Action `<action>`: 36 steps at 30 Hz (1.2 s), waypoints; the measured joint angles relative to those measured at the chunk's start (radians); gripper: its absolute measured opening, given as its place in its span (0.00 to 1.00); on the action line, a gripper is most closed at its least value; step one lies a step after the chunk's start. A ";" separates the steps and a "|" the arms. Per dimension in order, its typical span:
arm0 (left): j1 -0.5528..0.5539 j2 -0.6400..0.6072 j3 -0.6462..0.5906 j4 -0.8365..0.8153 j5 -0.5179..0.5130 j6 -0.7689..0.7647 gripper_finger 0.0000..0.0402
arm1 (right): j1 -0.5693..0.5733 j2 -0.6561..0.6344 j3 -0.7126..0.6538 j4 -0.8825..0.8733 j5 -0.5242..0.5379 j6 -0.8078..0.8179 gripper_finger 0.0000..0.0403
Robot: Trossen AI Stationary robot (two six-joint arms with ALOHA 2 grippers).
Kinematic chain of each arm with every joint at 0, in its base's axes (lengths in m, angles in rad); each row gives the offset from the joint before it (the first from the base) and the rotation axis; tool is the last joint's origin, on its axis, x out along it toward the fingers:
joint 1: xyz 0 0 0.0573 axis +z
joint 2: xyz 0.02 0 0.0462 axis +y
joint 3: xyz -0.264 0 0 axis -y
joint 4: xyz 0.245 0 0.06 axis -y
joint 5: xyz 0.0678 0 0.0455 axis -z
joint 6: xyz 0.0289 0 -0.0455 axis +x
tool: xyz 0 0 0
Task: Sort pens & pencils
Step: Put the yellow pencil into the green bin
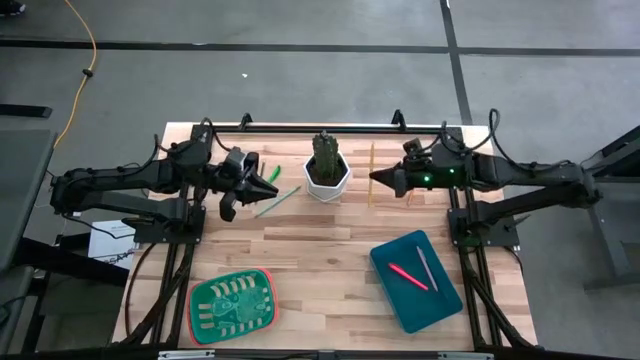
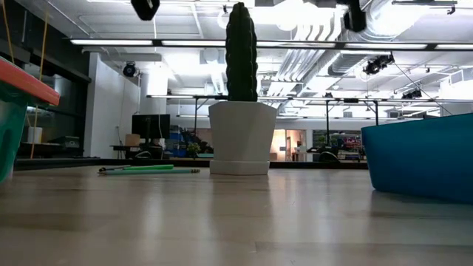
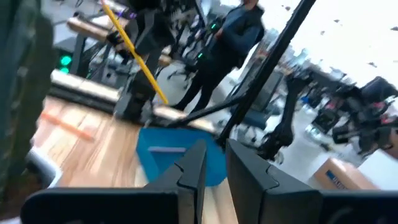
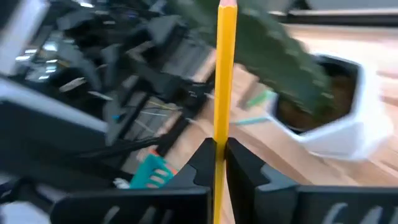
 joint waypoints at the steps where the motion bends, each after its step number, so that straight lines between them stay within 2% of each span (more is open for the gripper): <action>1: 0.000 0.002 0.000 0.024 0.007 -0.011 0.13 | 0.017 0.000 0.000 0.038 0.001 -0.021 0.02; 5: -0.001 0.010 0.000 0.099 0.022 -0.046 0.13 | 0.066 0.003 0.002 0.179 0.002 -0.091 0.02; 9: -0.011 0.021 0.000 0.168 0.023 -0.078 0.13 | 0.093 0.014 0.002 0.241 0.002 -0.137 0.02; 15: -0.117 0.088 0.000 0.282 0.008 -0.091 0.13 | 0.111 0.075 0.002 0.299 -0.041 -0.163 0.02; 23: -0.243 0.207 0.000 0.363 -0.146 -0.037 0.14 | 0.113 0.182 0.002 0.449 -0.150 -0.160 0.02; 28: -0.271 0.253 0.000 0.361 -0.199 -0.038 0.24 | 0.121 0.202 0.002 0.488 -0.171 -0.154 0.02; 31: -0.270 0.278 0.000 0.354 -0.277 -0.039 0.30 | 0.127 0.202 0.002 0.495 -0.171 -0.158 0.02; 36: -0.268 0.333 0.000 0.357 -0.377 -0.039 0.33 | 0.127 0.204 0.002 0.498 -0.162 -0.165 0.02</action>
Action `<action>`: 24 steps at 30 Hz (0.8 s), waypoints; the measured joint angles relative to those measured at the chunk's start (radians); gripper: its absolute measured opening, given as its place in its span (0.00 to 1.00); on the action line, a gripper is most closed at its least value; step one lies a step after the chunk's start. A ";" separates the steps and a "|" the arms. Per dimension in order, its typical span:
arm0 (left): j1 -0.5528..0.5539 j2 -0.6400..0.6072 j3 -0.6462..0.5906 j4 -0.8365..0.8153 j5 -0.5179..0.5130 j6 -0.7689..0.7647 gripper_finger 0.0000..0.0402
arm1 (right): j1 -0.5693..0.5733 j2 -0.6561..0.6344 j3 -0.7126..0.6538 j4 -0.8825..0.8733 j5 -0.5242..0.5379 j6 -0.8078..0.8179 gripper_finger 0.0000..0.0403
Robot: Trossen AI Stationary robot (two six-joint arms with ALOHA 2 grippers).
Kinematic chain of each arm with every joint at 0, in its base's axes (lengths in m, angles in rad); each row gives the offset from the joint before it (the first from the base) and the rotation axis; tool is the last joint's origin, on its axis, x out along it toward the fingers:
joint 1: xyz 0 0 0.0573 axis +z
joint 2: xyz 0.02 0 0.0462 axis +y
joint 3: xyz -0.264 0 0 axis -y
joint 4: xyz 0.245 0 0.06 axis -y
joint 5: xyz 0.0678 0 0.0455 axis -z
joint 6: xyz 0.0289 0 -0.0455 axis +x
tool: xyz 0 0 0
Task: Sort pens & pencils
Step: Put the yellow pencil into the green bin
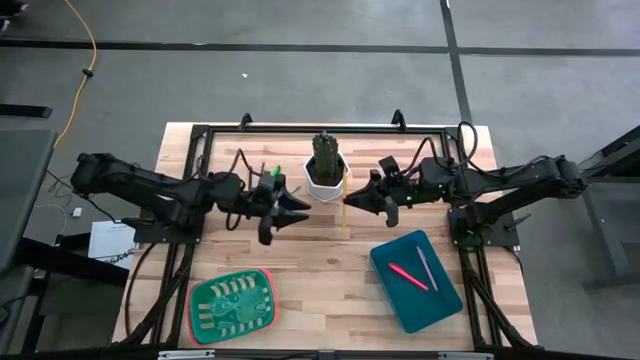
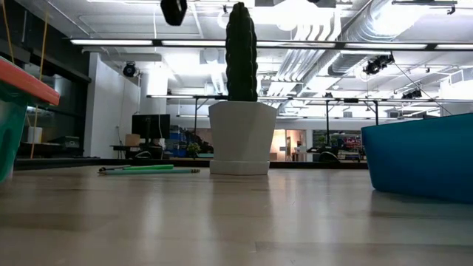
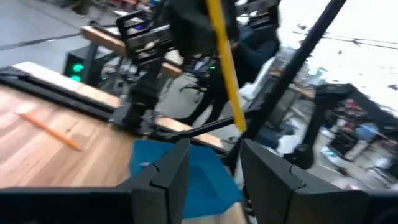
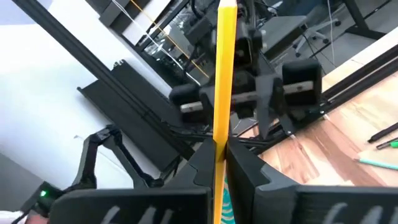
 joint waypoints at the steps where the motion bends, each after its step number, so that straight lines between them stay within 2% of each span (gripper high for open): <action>1: 0.000 0.012 0.000 0.006 -0.011 0.000 0.33 | 0.000 0.002 0.000 0.002 0.004 -0.006 0.02; 11: 0.000 0.082 0.000 0.143 -0.041 -0.005 0.33 | 0.000 0.051 -0.001 0.002 0.011 -0.022 0.02; 24: 0.000 0.102 0.000 0.149 -0.071 -0.029 0.33 | 0.000 0.129 -0.001 0.068 0.000 -0.022 0.02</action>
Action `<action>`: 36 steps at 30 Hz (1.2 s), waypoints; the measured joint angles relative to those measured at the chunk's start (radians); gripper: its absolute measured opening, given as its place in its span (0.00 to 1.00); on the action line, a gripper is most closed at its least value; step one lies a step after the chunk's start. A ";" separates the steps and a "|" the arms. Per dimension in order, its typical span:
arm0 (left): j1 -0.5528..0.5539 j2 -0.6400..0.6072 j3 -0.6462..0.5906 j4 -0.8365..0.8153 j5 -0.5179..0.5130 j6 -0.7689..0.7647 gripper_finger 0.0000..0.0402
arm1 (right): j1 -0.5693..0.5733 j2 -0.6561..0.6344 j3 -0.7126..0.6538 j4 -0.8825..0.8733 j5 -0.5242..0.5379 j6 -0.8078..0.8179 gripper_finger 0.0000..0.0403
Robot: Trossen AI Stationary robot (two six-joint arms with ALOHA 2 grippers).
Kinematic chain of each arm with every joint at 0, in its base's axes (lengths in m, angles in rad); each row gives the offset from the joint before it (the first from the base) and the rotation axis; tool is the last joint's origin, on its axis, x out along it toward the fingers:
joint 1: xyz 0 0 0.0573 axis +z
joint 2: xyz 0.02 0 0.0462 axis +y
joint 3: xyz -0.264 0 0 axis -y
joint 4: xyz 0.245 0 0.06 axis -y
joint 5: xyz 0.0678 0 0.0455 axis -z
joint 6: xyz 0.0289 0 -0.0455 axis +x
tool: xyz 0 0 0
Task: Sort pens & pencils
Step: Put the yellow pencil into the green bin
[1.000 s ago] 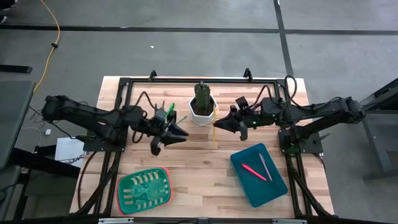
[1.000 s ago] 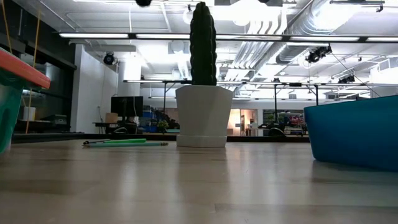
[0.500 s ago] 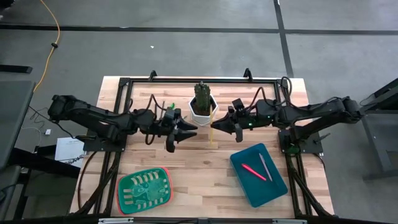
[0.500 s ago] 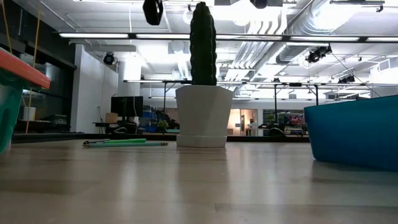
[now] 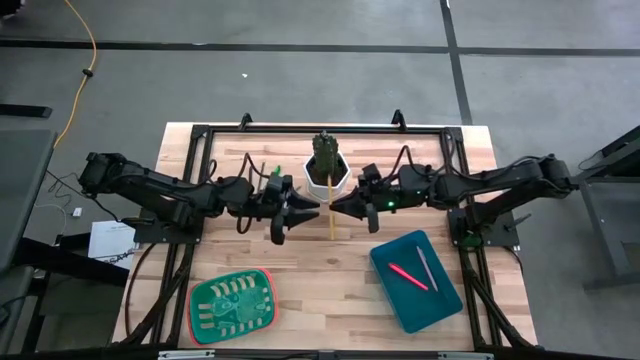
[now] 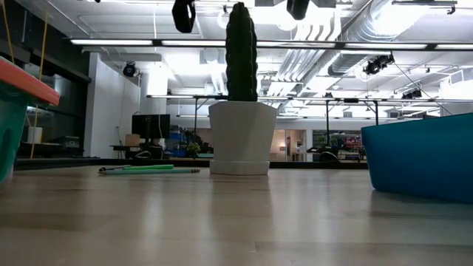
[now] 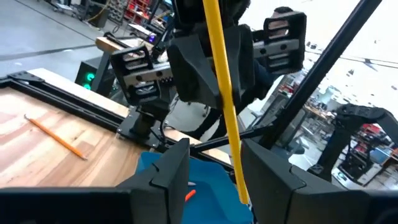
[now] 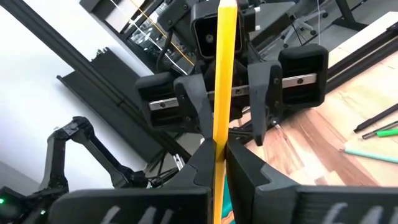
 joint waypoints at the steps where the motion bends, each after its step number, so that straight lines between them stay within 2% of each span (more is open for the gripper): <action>1: 0.000 0.000 0.000 0.005 -0.001 0.000 0.33 | 0.000 0.004 0.000 0.004 0.000 0.000 0.02; 10: 0.000 0.017 0.002 0.057 -0.002 -0.009 0.33 | 0.000 0.042 0.000 0.037 -0.008 0.000 0.02; 36: -0.002 0.097 0.016 0.115 0.086 -0.071 0.33 | -0.016 0.043 0.000 0.053 0.016 -0.018 0.02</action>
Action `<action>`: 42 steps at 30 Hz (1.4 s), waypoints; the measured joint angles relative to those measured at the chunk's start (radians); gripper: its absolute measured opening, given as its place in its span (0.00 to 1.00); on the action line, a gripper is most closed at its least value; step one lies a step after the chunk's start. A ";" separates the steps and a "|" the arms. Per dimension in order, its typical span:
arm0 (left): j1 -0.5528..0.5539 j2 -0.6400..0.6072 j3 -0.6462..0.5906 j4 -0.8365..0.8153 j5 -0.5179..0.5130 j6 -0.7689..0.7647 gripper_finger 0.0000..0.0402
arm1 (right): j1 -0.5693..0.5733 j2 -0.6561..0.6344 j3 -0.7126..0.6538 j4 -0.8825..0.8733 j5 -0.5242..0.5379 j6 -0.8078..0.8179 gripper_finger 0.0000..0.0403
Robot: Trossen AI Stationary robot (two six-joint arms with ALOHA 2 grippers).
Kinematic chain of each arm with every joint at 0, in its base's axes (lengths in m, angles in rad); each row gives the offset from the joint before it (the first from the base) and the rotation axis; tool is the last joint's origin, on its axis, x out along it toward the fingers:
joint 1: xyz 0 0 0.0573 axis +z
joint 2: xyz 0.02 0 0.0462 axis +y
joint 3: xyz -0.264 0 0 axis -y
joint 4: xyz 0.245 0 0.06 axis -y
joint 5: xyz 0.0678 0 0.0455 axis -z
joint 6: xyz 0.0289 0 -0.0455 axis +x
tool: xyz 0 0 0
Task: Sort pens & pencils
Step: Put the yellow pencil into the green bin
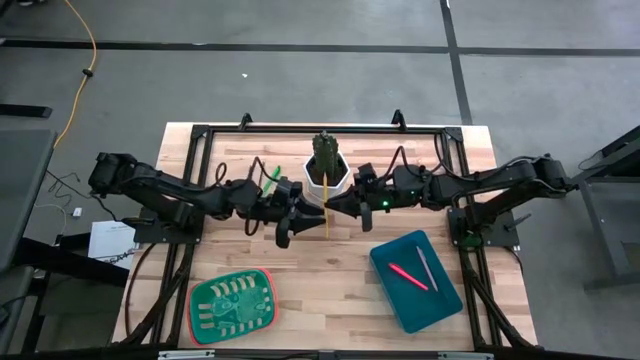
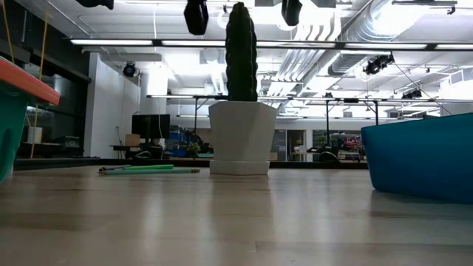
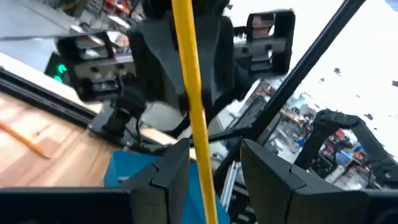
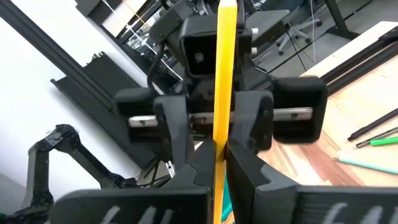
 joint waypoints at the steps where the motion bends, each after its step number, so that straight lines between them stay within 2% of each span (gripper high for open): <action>1: 0.000 0.002 0.004 -0.013 0.008 0.001 0.33 | 0.000 0.000 0.000 0.000 0.000 0.000 0.02; 8: 0.002 0.041 0.066 -0.046 0.047 0.029 0.33 | 0.000 -0.002 0.000 0.005 -0.004 0.000 0.02; 15: 0.002 0.042 0.064 -0.057 0.051 0.028 0.31 | 0.000 -0.001 0.000 0.000 -0.001 0.000 0.02; 26: 0.003 0.042 0.064 -0.058 0.045 0.032 0.03 | 0.001 -0.002 0.001 0.007 -0.019 -0.008 0.02; 34: 0.002 0.042 0.064 -0.056 0.044 0.041 0.11 | 0.000 -0.001 0.001 0.007 -0.016 -0.002 0.02; 42: 0.002 0.042 0.064 -0.056 0.034 0.037 0.02 | 0.000 -0.001 0.001 0.010 -0.020 -0.018 0.02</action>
